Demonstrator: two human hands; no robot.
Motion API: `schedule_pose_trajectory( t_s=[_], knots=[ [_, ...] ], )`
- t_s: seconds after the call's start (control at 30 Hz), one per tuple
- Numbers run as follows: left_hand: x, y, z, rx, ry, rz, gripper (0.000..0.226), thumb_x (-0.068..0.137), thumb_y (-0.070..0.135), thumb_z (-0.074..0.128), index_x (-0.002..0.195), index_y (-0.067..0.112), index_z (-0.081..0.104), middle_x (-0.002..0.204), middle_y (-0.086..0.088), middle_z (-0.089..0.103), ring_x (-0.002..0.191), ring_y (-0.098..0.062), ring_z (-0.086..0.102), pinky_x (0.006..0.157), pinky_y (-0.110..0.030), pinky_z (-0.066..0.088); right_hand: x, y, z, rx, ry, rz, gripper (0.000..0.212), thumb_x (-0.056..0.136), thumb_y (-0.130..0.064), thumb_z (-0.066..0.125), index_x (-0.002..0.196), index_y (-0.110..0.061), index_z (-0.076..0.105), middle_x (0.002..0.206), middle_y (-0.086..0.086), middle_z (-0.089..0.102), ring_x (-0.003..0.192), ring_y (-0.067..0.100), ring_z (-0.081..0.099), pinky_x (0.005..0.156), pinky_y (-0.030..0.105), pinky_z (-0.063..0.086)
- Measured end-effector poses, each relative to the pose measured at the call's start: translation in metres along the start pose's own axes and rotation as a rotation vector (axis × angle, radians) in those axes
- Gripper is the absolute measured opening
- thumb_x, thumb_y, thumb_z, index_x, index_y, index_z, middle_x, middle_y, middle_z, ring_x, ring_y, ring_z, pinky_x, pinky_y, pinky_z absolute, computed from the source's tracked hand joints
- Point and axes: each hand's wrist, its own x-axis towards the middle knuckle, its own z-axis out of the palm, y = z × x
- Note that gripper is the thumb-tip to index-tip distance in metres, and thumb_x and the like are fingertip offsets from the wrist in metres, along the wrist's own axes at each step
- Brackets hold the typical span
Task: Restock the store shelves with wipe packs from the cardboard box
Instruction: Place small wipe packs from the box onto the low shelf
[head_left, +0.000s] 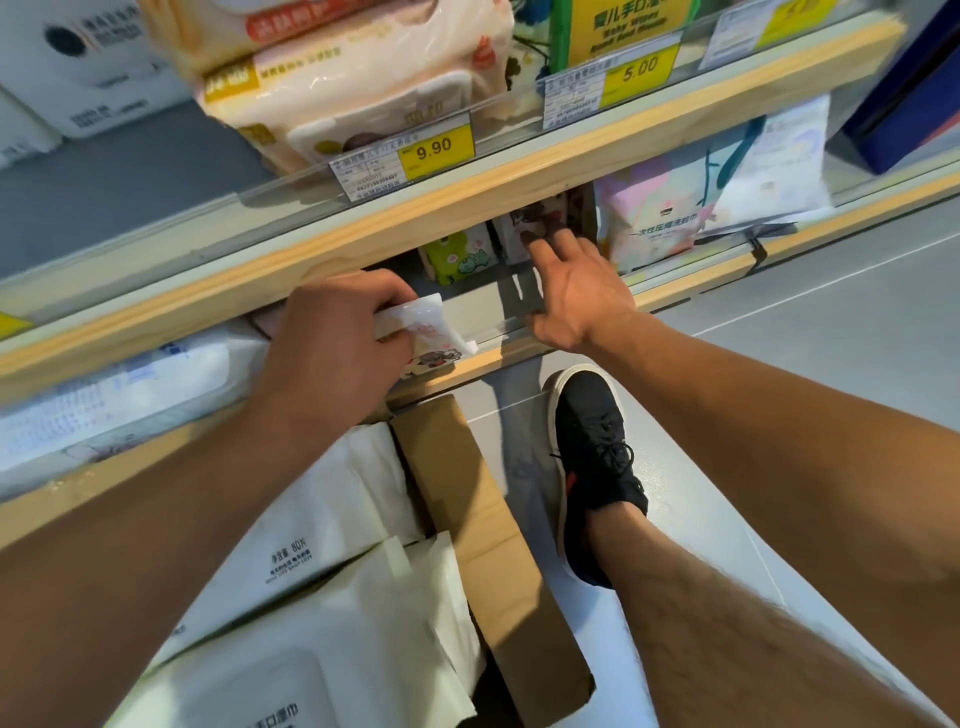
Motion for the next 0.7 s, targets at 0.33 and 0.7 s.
schedule_pose_trajectory(
  t_s=[0.33,0.7],
  knots=[
    [0.019,0.029,0.082,0.192,0.232,-0.063,0.018,0.075,0.008,0.067,0.092,0.014,0.068,0.085,-0.005,0.067,0.080,-0.026,0.060,0.067,-0.030,0.046,-0.039,0.009,0.015,-0.127,0.075,-0.049,0.095,0.084,-0.047,0.065,0.155,-0.020,0.007,0.163,0.005,0.002,0.149,0.030,0.000,0.121,0.041,0.008],
    [0.077,0.016,0.124,0.139,0.103,-0.277,0.013,0.089,0.015,0.050,0.089,0.018,0.062,0.087,-0.011,0.063,0.090,-0.034,0.058,0.068,-0.032,0.035,-0.043,0.026,0.033,-0.092,0.065,-0.033,0.093,0.083,-0.047,0.064,0.154,-0.021,0.009,0.162,0.007,0.004,0.148,0.032,0.003,0.121,0.044,0.012]
  ],
)
